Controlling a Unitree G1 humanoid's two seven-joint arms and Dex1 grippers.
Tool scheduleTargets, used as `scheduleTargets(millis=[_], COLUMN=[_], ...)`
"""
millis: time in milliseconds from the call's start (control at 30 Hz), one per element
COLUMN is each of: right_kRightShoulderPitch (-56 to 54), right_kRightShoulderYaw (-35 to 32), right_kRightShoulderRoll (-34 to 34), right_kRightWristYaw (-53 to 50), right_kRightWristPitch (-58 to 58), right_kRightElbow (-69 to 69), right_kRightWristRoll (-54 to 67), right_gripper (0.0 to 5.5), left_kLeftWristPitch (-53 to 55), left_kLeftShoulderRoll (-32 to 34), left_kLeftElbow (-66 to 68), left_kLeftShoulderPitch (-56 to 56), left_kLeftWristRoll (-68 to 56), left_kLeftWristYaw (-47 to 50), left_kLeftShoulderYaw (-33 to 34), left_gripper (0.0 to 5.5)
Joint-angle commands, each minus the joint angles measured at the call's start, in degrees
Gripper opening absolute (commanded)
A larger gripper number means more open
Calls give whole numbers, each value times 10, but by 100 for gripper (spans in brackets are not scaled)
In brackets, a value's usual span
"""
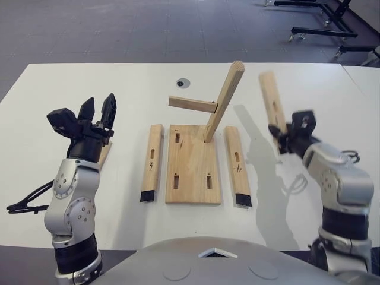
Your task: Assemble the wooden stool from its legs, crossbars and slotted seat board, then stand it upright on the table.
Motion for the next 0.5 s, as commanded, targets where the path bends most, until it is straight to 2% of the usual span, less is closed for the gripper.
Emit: scheduleTargets(millis=[33, 133, 233, 400, 500], right_kRightShoulderPitch=[-129, -157, -196, -221, -195], right_kRightShoulderYaw=[-33, -47, -43, -24, 13], right_kRightShoulderRoll=[13, 16, 14, 23, 10], right_kRightWristYaw=[21, 63, 143, 183, 214], right_kRightWristPitch=[-146, -197, -192, -101, -68], right_kRightElbow=[100, 95, 48, -66, -103], right_kRightWristRoll=[15, 55, 144, 323, 363], right_gripper=[200, 200, 200, 200, 200], left_kLeftWristPitch=[16, 32, 44, 76, 99], left_kLeftShoulderRoll=[36, 55, 67, 97, 118], left_kLeftElbow=[31, 49, 32, 10, 13], left_kLeftShoulderPitch=[-60, -96, -104, -106, -107], left_kLeftWristRoll=[-27, -64, -139, -256, -310], left_kLeftWristYaw=[-33, -71, -131, -220, -259], left_kLeftShoulderYaw=[8, 5, 8, 3, 1], left_gripper=[321, 321, 321, 321, 321])
